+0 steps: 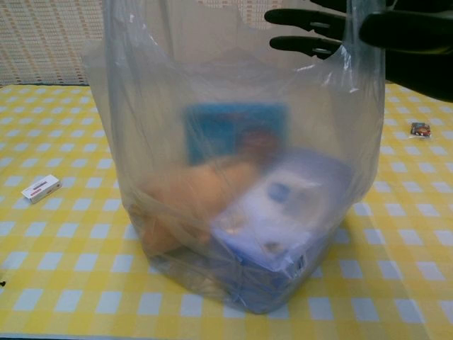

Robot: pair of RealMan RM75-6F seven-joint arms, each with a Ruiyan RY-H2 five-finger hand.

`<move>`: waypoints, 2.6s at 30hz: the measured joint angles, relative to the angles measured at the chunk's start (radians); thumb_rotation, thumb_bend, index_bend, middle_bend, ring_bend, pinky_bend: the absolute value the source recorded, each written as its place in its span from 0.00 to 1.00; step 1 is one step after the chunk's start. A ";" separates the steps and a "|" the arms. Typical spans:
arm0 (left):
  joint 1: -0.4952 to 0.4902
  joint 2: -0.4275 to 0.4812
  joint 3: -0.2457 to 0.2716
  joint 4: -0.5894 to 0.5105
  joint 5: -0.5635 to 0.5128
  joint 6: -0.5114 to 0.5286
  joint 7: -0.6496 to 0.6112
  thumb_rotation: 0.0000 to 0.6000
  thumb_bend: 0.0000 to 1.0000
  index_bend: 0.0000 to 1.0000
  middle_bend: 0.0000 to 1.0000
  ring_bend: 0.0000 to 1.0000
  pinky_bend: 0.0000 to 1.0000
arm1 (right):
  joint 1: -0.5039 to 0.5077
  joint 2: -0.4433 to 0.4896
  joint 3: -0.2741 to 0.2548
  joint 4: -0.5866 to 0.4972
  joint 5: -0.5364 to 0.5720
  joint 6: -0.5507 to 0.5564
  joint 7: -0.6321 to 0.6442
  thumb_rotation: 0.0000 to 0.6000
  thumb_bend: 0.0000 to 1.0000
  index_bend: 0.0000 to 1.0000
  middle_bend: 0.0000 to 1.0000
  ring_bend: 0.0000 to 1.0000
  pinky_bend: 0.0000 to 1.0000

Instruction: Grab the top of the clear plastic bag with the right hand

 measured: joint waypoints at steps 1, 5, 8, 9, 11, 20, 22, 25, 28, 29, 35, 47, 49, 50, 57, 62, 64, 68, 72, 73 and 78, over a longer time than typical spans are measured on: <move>0.001 0.001 0.000 0.000 0.002 0.002 -0.003 1.00 0.31 0.01 0.00 0.00 0.00 | 0.010 0.000 0.005 -0.008 0.005 -0.014 -0.001 1.00 0.28 0.00 0.00 0.00 0.00; 0.004 0.005 0.001 0.000 0.006 0.009 -0.011 1.00 0.31 0.01 0.00 0.00 0.00 | 0.052 -0.007 0.033 -0.038 0.033 -0.066 -0.010 1.00 0.28 0.00 0.00 0.00 0.00; 0.007 0.008 0.001 0.000 0.009 0.016 -0.020 1.00 0.31 0.01 0.00 0.00 0.00 | 0.079 -0.019 0.054 -0.055 0.060 -0.103 -0.019 1.00 0.28 0.00 0.00 0.00 0.00; 0.008 0.009 0.002 0.000 0.011 0.018 -0.022 1.00 0.31 0.01 0.00 0.00 0.00 | 0.083 -0.021 0.057 -0.057 0.065 -0.109 -0.020 1.00 0.28 0.00 0.00 0.00 0.00; 0.009 0.012 0.002 0.000 0.013 0.020 -0.027 1.00 0.31 0.01 0.00 0.00 0.00 | 0.094 -0.027 0.066 -0.063 0.079 -0.130 -0.023 1.00 0.28 0.00 0.00 0.00 0.00; 0.019 0.023 0.003 0.002 0.023 0.041 -0.061 1.00 0.31 0.01 0.00 0.00 0.00 | 0.154 -0.065 0.118 -0.084 0.144 -0.219 -0.050 1.00 0.28 0.00 0.00 0.00 0.00; 0.021 0.026 0.003 0.002 0.026 0.046 -0.069 1.00 0.31 0.01 0.00 0.00 0.00 | 0.163 -0.075 0.126 -0.087 0.155 -0.233 -0.058 1.00 0.28 0.00 0.00 0.00 0.00; 0.023 0.030 0.004 0.003 0.028 0.050 -0.080 1.00 0.31 0.01 0.00 0.00 0.00 | 0.174 -0.089 0.139 -0.086 0.169 -0.248 -0.071 1.00 0.28 0.00 0.00 0.00 0.00; 0.026 0.034 0.004 0.004 0.031 0.055 -0.089 1.00 0.31 0.01 0.00 0.00 0.00 | 0.188 -0.103 0.153 -0.079 0.185 -0.267 -0.076 1.00 0.28 0.00 0.00 0.00 0.00; 0.026 0.035 0.005 0.004 0.032 0.055 -0.091 1.00 0.31 0.01 0.00 0.00 0.00 | 0.193 -0.107 0.159 -0.076 0.192 -0.273 -0.076 1.00 0.28 0.00 0.00 0.00 0.00; 0.026 0.039 0.006 0.004 0.036 0.054 -0.101 1.00 0.31 0.01 0.00 0.00 0.00 | 0.233 -0.144 0.204 -0.050 0.235 -0.319 -0.072 1.00 0.28 0.00 0.00 0.00 0.00; 0.020 0.045 0.002 0.006 0.031 0.042 -0.113 1.00 0.31 0.01 0.00 0.00 0.00 | 0.317 -0.226 0.281 0.018 0.271 -0.382 -0.039 1.00 0.28 0.00 0.00 0.00 0.00; 0.019 0.046 0.002 0.006 0.031 0.041 -0.116 1.00 0.31 0.01 0.00 0.00 0.00 | 0.328 -0.239 0.296 0.027 0.274 -0.381 -0.028 1.00 0.27 0.00 0.00 0.01 0.00; 0.019 0.046 0.002 0.007 0.032 0.042 -0.117 1.00 0.31 0.01 0.00 0.00 0.00 | 0.330 -0.244 0.299 0.028 0.273 -0.378 -0.023 1.00 0.27 0.00 0.00 0.01 0.00; 0.023 0.046 0.002 0.011 0.033 0.047 -0.124 1.00 0.31 0.01 0.00 0.00 0.00 | 0.344 -0.273 0.315 0.050 0.277 -0.363 0.017 1.00 0.27 0.00 0.01 0.06 0.00; 0.024 0.045 0.003 0.011 0.034 0.050 -0.122 1.00 0.31 0.01 0.00 0.00 0.00 | 0.348 -0.299 0.338 0.063 0.305 -0.355 0.085 1.00 0.27 0.07 0.17 0.18 0.12; 0.027 0.045 0.002 0.012 0.032 0.056 -0.122 1.00 0.31 0.01 0.00 0.00 0.00 | 0.348 -0.312 0.355 0.066 0.331 -0.352 0.135 1.00 0.27 0.16 0.25 0.26 0.19; 0.032 0.046 0.000 0.013 0.030 0.064 -0.128 1.00 0.31 0.01 0.00 0.00 0.00 | 0.343 -0.338 0.395 0.070 0.392 -0.350 0.233 1.00 0.27 0.33 0.41 0.38 0.31; 0.032 0.050 0.000 0.014 0.026 0.061 -0.135 1.00 0.31 0.01 0.00 0.00 0.00 | 0.330 -0.353 0.428 0.061 0.448 -0.355 0.262 1.00 0.27 0.47 0.53 0.52 0.45; 0.032 0.050 0.000 0.014 0.026 0.060 -0.138 1.00 0.31 0.01 0.00 0.00 0.00 | 0.327 -0.355 0.434 0.055 0.460 -0.356 0.264 1.00 0.27 0.50 0.56 0.56 0.49; 0.035 0.052 0.000 0.015 0.030 0.066 -0.143 1.00 0.31 0.01 0.00 0.00 0.00 | 0.303 -0.357 0.474 0.002 0.546 -0.362 0.243 1.00 0.48 0.67 0.73 0.74 0.67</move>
